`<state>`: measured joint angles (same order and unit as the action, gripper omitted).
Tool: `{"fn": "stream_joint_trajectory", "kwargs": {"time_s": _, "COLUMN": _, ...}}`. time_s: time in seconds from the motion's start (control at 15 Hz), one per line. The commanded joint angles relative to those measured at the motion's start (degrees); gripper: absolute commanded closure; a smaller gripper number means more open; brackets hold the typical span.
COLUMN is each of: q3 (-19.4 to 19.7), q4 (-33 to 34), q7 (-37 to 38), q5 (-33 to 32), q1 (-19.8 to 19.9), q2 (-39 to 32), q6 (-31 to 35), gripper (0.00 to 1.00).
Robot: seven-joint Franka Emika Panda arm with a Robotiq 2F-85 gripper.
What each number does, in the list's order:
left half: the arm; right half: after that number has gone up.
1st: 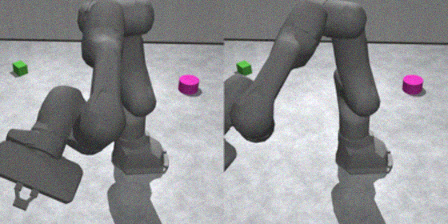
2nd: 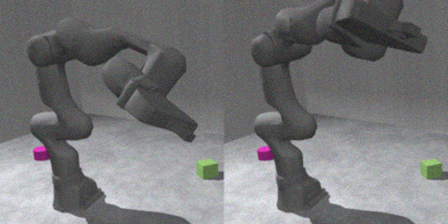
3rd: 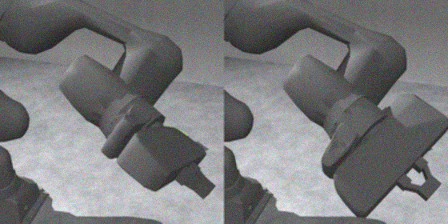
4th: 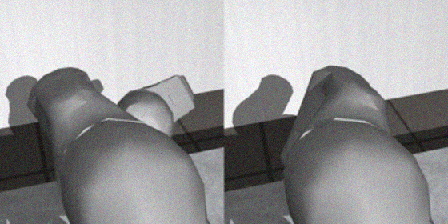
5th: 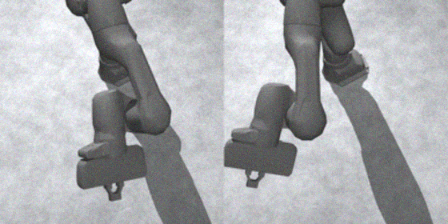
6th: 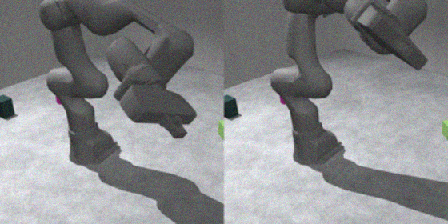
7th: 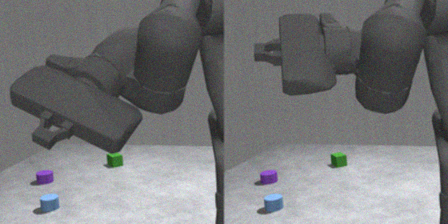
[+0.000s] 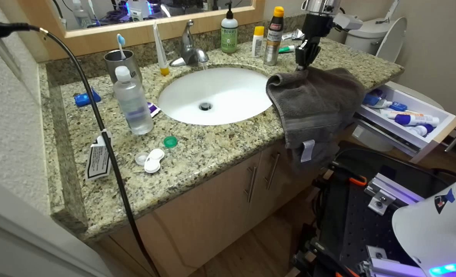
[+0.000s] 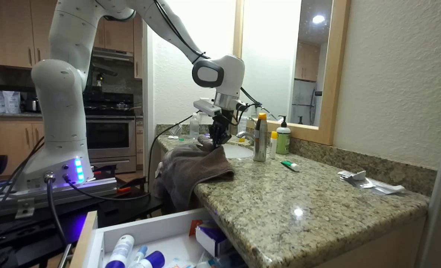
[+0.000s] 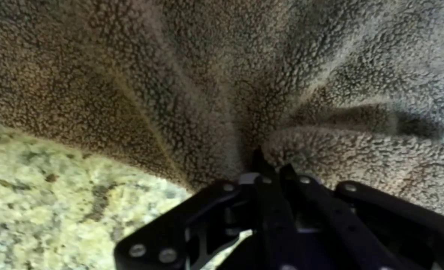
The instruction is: Move the two bottles with yellow tops forward then use the towel to wipe the counter
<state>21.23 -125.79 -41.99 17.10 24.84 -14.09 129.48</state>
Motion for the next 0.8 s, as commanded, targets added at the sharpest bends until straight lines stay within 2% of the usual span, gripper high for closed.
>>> {"fn": "stream_joint_trajectory", "kwargs": {"time_s": 0.0, "q3": -0.2, "q4": 10.5, "q7": 4.5, "q5": 3.7, "q1": 5.7, "q2": -8.1, "q6": -3.9, "gripper": 0.99}}
{"fn": "stream_joint_trajectory", "kwargs": {"time_s": 0.2, "q3": -0.3, "q4": 19.2, "q7": 11.5, "q5": 4.3, "q1": 10.2, "q2": -14.6, "q6": -4.9, "gripper": 0.99}}
{"fn": "stream_joint_trajectory", "kwargs": {"time_s": 0.53, "q3": -0.9, "q4": 31.8, "q7": 25.4, "q5": 0.6, "q1": 16.5, "q2": -25.3, "q6": -4.2, "gripper": 0.99}}
{"fn": "stream_joint_trajectory", "kwargs": {"time_s": 0.73, "q3": -0.7, "q4": 39.4, "q7": 32.2, "q5": -1.1, "q1": 19.7, "q2": -29.1, "q6": -6.1, "gripper": 0.99}}
